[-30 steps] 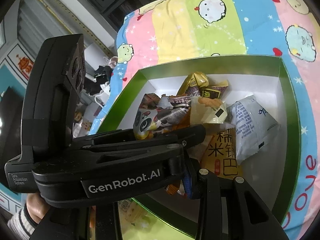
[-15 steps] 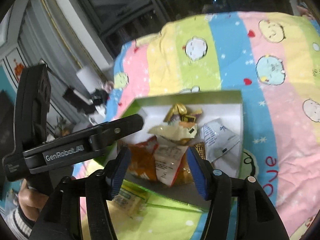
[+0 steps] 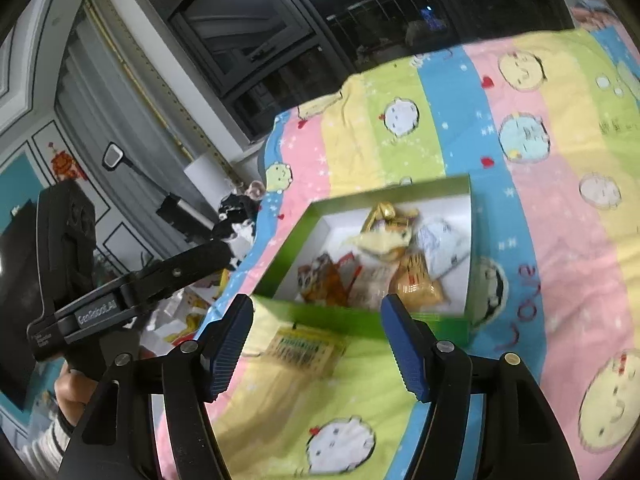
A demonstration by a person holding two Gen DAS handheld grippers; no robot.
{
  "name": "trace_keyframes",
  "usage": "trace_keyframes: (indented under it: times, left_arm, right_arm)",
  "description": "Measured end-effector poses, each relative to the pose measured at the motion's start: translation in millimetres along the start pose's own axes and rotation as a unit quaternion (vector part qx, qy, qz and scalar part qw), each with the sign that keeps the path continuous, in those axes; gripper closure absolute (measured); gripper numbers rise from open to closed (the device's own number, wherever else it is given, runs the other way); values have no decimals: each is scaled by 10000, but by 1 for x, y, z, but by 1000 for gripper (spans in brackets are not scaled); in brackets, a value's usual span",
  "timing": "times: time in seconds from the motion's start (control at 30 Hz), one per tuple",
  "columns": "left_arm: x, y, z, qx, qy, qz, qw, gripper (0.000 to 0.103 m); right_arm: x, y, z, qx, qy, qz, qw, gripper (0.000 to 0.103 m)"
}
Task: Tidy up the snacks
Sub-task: 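Move the right gripper back toward the soda-cracker packet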
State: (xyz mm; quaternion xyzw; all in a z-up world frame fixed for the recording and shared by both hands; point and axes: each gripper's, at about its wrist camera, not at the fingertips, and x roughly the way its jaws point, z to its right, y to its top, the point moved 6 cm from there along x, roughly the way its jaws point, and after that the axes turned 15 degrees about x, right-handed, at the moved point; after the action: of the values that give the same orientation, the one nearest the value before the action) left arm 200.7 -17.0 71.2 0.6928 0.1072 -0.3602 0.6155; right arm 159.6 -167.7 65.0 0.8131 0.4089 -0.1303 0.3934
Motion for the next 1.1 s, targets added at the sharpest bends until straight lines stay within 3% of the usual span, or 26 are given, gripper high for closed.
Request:
trace_keyframes:
  times: [0.17,0.53,0.8,1.1]
  left_arm:
    - [-2,-35,-7,-215,26,-370,9991,1]
    - [0,-70,-1,-472,-225,-517,9973,1]
    - [33,-105,-38,-1157,-438,-791,9892,1]
    - [62,-125,-65,-1205,-573,-903,9869,5]
  right_arm:
    - [4,-27,19,272,-253,-279,9989,35]
    - [24,-61,27,383,-398,-615,9966,35]
    - [55,-71,31,234,-627,-807,9945,35]
    - [87,-79,39,198,-629,-1028,9925,35]
